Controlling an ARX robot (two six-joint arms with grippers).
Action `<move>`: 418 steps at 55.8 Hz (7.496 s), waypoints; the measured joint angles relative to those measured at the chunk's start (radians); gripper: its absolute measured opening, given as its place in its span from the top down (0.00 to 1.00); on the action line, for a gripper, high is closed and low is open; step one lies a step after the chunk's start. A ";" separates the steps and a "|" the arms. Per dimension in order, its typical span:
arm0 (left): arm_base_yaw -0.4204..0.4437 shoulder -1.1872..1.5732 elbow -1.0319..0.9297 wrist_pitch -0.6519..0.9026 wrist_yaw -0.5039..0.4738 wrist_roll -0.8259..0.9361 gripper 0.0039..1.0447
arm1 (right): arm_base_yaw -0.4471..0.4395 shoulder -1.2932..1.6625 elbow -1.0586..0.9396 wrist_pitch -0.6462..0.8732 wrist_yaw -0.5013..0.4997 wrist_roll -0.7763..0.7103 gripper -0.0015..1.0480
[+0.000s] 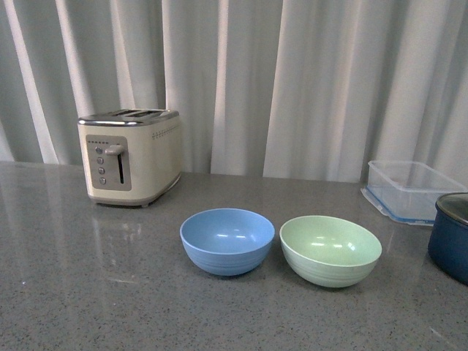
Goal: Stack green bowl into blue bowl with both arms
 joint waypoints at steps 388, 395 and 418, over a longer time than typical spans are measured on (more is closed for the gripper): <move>0.000 -0.002 0.000 -0.005 0.000 0.001 0.06 | -0.002 0.828 0.176 0.644 0.002 0.002 0.99; 0.000 -0.002 0.000 -0.005 0.000 0.001 0.06 | -0.002 0.760 0.132 0.620 0.001 0.002 0.99; 0.000 -0.002 0.000 -0.005 0.000 0.001 0.06 | -0.002 0.532 0.043 0.480 0.001 0.002 0.99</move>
